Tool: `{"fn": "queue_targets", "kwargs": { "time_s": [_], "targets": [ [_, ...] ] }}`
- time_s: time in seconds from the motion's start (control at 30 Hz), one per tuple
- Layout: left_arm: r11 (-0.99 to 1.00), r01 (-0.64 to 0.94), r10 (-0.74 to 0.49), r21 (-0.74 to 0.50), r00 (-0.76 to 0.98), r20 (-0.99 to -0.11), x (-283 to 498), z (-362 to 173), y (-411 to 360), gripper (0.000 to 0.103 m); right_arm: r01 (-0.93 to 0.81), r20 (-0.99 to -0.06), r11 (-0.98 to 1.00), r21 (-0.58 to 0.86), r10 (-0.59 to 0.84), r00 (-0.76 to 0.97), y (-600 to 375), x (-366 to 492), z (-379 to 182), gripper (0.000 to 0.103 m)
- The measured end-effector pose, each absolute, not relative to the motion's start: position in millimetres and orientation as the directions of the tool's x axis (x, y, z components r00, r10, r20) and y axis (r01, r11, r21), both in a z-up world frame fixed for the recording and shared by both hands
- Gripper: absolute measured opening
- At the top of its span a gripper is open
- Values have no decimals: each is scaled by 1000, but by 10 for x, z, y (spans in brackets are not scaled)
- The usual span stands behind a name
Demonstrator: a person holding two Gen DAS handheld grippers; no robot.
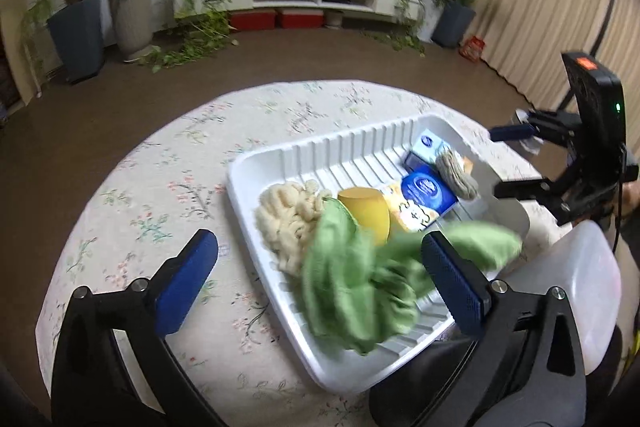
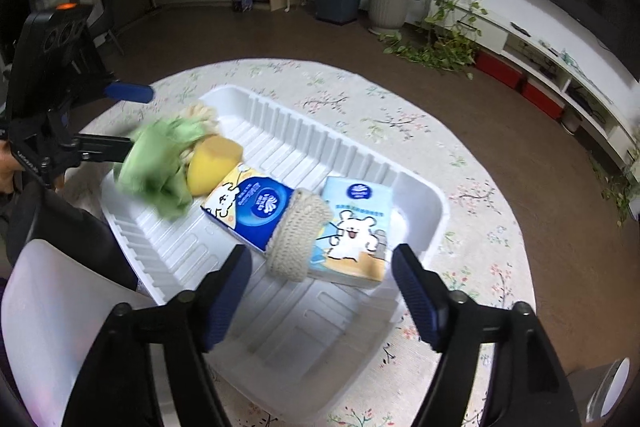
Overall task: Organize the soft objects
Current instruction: 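Release the cloth into the tray with the left gripper while the right gripper drops the sock, then withdraw both grippers from the tray back toward the table objects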
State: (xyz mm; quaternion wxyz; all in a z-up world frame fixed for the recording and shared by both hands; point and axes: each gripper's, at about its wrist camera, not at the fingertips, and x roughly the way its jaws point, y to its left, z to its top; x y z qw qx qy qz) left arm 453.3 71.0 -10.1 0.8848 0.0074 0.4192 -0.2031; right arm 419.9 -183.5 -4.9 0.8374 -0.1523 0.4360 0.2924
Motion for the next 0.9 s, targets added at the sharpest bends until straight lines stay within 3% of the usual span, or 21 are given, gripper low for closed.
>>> {"fn": "queue_targets", "kwargs": {
  "time_s": [0.2,0.57,0.9],
  "targets": [
    [935,308,-335,-176,604,-723,4374,-24,854,103,-568,-796,823,18,356,490,-2045,4094,60,97],
    [952,249,-303,-180,660,-688,3837,132,1067,103,-421,-747,904,72,329,578,-2753,3706,253,100],
    [956,239,-291,-171,686,-667,2804,98,1025,103,-349,-704,924,155,351,617,-3054,2605,256,101]
  ]
}}
